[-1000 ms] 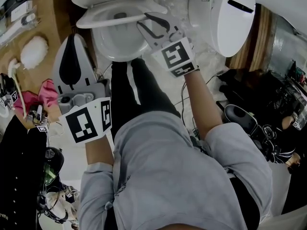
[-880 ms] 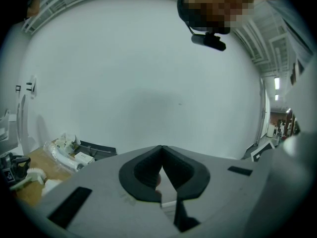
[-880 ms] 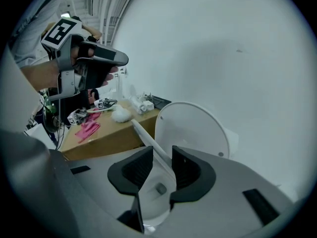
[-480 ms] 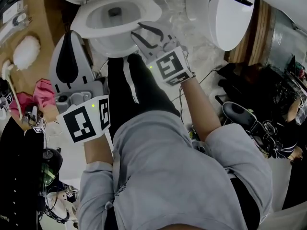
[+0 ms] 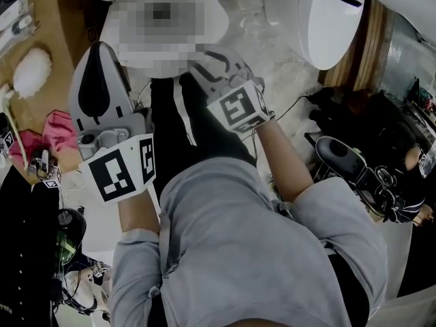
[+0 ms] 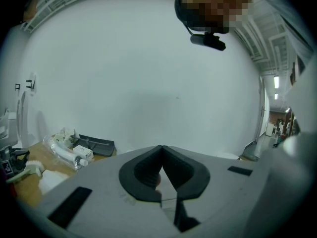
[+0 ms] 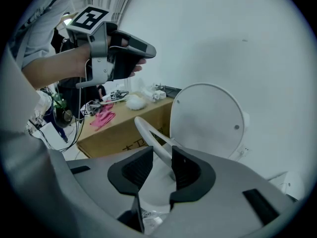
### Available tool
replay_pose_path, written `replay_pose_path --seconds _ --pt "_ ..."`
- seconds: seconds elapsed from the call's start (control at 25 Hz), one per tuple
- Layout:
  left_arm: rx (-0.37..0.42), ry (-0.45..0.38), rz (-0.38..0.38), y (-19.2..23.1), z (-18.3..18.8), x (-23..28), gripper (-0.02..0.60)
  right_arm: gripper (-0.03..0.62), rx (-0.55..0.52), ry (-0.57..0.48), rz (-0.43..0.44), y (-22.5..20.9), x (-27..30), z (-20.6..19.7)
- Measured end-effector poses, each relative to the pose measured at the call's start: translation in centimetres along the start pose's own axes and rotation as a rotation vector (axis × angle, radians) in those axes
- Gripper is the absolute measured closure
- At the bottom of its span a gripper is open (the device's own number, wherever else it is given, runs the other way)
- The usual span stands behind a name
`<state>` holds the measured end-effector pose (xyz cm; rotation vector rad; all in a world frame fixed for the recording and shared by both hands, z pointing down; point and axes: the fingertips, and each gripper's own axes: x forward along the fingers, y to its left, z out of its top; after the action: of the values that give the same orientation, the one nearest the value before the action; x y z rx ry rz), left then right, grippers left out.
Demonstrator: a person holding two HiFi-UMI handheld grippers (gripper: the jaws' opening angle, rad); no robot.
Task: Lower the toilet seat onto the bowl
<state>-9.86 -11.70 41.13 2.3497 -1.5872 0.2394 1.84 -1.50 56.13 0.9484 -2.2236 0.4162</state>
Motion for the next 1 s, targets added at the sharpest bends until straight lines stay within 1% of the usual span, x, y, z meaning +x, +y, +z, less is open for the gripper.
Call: replay_pose_path --seconds 0.28,0.52,0.76,1.0 --pt "0.006 0.004 0.018 0.7 -0.6 0.1 0.581 0.487 -0.036 0.011 0.017 1.8 0.0 -1.9" --pt "0.005 0.009 0.025 1.1 -1.4 0.0 0.581 0.487 -0.027 0.047 0.037 3.8 0.3 -4.2" --pt "0.006 0.020 0.013 1.1 -2.4 -0.8 0.581 0.487 -0.020 0.080 0.061 5.8 0.5 -6.2" --pt "0.010 0.032 0.024 1.2 -3.1 -0.4 0.581 0.487 -0.015 0.117 0.082 6.4 1.4 -8.5"
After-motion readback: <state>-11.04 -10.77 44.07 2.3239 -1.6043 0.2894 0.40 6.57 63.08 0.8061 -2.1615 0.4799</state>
